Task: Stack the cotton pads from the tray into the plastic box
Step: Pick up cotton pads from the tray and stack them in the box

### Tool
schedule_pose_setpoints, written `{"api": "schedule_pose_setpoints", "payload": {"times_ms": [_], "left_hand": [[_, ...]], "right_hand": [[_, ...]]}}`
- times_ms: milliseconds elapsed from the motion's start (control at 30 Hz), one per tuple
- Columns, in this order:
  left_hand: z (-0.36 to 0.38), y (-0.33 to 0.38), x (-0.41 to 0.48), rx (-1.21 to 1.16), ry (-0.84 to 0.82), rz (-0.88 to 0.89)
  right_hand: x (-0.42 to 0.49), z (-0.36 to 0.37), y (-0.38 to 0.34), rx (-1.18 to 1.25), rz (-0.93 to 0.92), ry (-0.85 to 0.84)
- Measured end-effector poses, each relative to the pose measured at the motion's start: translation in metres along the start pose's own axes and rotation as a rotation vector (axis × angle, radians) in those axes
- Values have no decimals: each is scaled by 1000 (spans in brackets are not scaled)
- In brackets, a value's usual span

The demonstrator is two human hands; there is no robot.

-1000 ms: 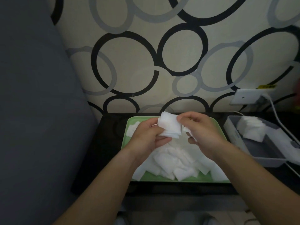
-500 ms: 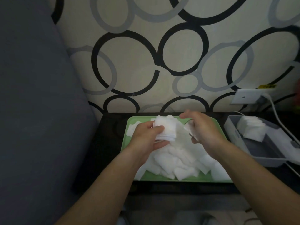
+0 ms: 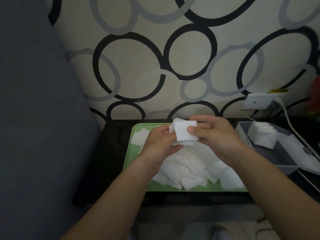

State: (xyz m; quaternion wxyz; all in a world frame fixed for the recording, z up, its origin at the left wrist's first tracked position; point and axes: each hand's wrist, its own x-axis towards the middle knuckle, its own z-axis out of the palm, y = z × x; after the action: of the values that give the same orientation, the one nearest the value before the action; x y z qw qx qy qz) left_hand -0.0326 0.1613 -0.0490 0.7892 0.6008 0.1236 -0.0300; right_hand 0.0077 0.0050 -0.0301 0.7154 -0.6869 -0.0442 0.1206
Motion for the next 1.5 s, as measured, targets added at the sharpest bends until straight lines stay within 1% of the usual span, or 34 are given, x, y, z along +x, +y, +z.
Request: {"api": "schedule_pose_setpoints", "payload": {"times_ms": [233,400,433,500,567,633,767,800,867,933,1000,1033,1067,1133,1167,1200,1267,1333,1433,1500], "left_hand": [[24,-3,3,-42,-80,-18],[53,-4,5,-151,-2,-97],[59,-5,5,-136,-17,-86],[68,-9,3,-12,-87,-5],[80,-13,2,101,-123,59],[93,-15,2,144,-138,78],[118,-14,4,121,-167,99],[124,-14,5,111,-170,92],[140,-16,8,98,-174,69],[156,-20,14,127,-174,60],[170,-27,23,214,-157,68],[176,-31,28,276,-145,77],[180,-35,33,354,-129,93],[184,-44,43,576,-122,152],[186,-48,46,696,-144,174],[188,-52,50,802,-170,191],[190,-59,55,963,-211,224],[193,-63,58,1052,-230,242],[194,-67,62,1110,-247,255],[194,-69,65,1110,-255,260]], "right_hand": [[1,-20,7,-25,-25,144],[-4,-37,7,-175,-70,253],[-5,-42,8,-223,-82,281],[-7,-54,9,-334,-111,316],[-10,-69,6,-463,-158,295],[-12,-88,-2,-565,-201,217],[-16,-125,-26,-570,-201,-81],[-18,-133,-30,-567,-179,-112],[-21,-150,-35,-518,-129,-101],[-21,-168,-39,-444,-85,-56],[-17,-190,-44,-408,-46,-29],[-14,-202,-46,-437,-31,-20],[-10,-214,-48,-538,-25,-6],[0,-232,-49,-911,-33,16],[6,-237,-47,-1069,-22,15],[11,-240,-43,-1168,2,4],[21,-242,-32,-1271,46,-28],[32,-240,-19,-1352,55,-37],[44,-238,-5,-1493,50,-59],[48,-237,1,-1597,3,-68]]}}
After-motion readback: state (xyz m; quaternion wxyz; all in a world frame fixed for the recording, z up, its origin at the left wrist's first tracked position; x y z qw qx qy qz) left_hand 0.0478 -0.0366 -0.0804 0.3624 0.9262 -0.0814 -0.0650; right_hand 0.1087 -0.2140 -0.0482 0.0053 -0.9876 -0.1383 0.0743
